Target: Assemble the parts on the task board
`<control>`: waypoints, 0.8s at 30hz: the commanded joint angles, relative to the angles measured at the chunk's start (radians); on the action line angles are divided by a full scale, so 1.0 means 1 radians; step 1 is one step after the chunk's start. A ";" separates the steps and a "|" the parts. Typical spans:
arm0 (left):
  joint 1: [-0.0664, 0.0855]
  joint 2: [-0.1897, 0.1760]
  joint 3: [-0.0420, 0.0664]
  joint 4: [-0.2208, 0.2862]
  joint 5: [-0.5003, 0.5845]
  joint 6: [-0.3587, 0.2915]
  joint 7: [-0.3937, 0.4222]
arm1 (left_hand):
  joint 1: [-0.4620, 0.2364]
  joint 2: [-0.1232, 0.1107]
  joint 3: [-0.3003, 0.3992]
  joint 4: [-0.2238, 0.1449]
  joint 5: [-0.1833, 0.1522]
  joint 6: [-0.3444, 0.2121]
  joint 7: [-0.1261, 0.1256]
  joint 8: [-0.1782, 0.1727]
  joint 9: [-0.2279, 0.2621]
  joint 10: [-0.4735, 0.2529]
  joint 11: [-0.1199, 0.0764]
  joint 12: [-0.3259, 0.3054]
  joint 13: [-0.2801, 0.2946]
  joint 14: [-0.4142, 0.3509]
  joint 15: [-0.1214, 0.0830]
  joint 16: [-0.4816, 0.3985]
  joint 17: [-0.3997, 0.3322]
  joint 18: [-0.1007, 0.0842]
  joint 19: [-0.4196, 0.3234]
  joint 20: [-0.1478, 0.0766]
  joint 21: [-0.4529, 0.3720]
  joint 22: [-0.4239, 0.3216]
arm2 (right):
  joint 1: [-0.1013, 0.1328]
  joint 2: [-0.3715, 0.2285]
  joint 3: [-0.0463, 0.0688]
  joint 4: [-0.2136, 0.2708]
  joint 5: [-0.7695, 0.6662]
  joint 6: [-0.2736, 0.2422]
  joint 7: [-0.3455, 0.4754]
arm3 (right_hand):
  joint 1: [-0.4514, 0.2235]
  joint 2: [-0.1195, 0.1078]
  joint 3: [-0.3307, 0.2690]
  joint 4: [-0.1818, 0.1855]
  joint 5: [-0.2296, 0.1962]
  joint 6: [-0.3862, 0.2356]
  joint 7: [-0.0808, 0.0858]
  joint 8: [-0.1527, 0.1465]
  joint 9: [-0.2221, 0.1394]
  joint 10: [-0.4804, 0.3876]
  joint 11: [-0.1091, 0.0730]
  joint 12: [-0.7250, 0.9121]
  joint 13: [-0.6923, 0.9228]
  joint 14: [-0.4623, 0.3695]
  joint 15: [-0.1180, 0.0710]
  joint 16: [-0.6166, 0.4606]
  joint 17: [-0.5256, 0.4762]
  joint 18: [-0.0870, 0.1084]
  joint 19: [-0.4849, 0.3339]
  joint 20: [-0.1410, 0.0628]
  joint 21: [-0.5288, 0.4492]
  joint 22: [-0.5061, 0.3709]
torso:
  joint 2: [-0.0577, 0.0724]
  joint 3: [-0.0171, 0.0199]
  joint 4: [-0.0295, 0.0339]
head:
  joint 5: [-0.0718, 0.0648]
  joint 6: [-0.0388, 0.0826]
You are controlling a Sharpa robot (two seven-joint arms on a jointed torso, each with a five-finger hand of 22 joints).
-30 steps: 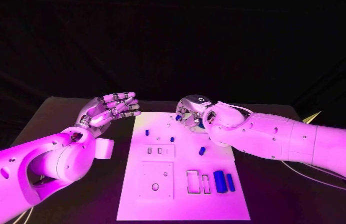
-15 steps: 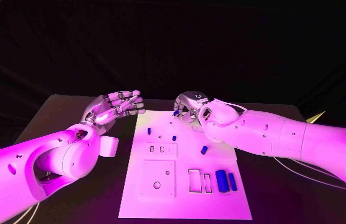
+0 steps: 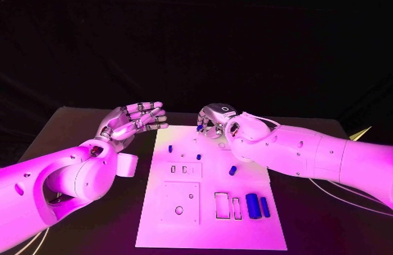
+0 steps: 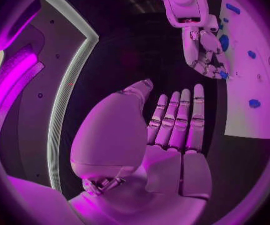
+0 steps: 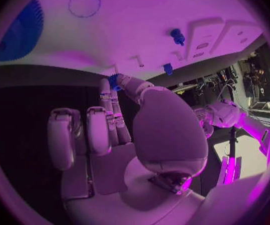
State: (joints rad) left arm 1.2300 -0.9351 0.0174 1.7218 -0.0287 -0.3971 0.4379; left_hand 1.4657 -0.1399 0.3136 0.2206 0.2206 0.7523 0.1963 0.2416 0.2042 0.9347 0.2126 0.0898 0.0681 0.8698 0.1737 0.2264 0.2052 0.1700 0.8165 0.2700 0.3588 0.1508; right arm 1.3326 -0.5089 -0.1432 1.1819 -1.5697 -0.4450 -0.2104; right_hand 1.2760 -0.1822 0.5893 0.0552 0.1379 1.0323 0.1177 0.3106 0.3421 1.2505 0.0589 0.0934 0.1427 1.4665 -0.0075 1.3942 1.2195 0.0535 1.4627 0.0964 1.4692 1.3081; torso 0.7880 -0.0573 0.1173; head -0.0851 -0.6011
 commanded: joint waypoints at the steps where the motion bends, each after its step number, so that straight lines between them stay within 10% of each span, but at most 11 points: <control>1: 0.002 0.004 0.001 0.001 -0.005 0.022 0.003 | -0.006 -0.004 -0.003 0.004 -0.006 -0.003 0.073 -0.005 -0.002 0.000 0.003 -0.007 -0.001 -0.003 0.001 -0.004 0.001 0.009 -0.009 0.001 0.006 0.001 | -0.002 0.005 0.000 -0.002 0.005 0.021 0.006 | -0.006 -0.001 0.006 0.000 0.003 -0.006 0.002 0.003 0.042 0.000 0.002 -0.007 0.001 0.044 -0.008 0.002 -0.002 -0.016 0.018 -0.006 0.000 0.095 | 0.001 -0.0001 -0.0002 | 0.000 -0.002; 24: 0.007 0.007 0.001 -0.002 -0.005 0.023 0.002 | -0.007 -0.003 -0.002 0.005 -0.006 -0.003 0.074 -0.005 -0.002 0.000 0.004 -0.008 -0.001 -0.004 0.001 -0.004 0.002 0.009 -0.010 0.002 0.007 0.002 | -0.011 0.025 0.000 -0.027 0.014 0.050 -0.009 | -0.017 -0.011 0.004 0.004 0.003 -0.021 0.008 -0.002 0.048 -0.010 0.007 -0.015 0.001 0.042 -0.005 0.000 -0.008 -0.014 0.010 -0.004 -0.009 0.082 | 0.001 -0.0029 0.0016 | 0.005 -0.008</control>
State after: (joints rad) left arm 1.2352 -0.9305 0.0175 1.7176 -0.0287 -0.3927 0.4346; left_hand 1.4658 -0.1399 0.3136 0.2206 0.2206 0.7523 0.1963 0.2416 0.2034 0.9348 0.2126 0.0862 0.0680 0.8699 0.1737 0.2264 0.2064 0.1700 0.8129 0.2735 0.3588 0.1515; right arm 1.3235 -0.4855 -0.1433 1.1565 -1.5538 -0.4189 -0.2125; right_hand 1.2659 -0.1924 0.5891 0.0550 0.1379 1.0170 0.1265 0.3108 0.3918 1.2449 0.0645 0.0828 0.1434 1.4664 -0.0075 1.3941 1.2120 0.0535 1.4627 0.0965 1.4648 1.3078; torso 0.7892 -0.0598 0.1187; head -0.0801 -0.6084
